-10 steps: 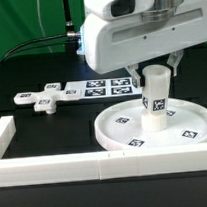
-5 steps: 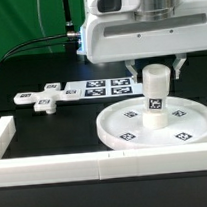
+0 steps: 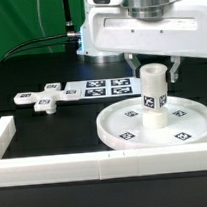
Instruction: Assemble round table
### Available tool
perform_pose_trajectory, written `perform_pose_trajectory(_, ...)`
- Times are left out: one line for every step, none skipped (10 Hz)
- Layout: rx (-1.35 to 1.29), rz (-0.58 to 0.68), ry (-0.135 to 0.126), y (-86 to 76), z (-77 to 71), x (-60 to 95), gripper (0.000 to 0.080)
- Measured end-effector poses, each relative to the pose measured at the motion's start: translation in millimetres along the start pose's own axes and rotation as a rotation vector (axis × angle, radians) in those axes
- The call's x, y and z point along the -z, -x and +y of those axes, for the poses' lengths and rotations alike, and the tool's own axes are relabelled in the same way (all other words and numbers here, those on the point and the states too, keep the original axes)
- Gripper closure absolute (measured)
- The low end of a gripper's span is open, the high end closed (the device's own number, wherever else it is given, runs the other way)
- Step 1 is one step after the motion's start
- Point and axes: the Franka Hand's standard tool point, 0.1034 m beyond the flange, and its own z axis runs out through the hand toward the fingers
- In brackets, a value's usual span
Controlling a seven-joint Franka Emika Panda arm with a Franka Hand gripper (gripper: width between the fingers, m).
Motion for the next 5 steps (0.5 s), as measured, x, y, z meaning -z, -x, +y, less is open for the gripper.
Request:
perform_pose_trajectory(-0.061, -0.001, -0.002, -0.1, -0.2, 0.1, 0.0390)
perform_pose_trajectory(-0.128, -0.004, -0.005, 0.1, -0.5, 0.1, 0.0390)
perform_pose_trajectory(-0.195, -0.008, -0.008, 0.1, -0.5, 0.1, 0.0390)
perform_pose_trajectory(-0.244, -0.009, -0.010, 0.2, -0.7, 0.1, 0.0390)
perform_pose_trajectory(-0.288, -0.014, -0.014, 0.2, -0.7, 0.1, 0.0390)
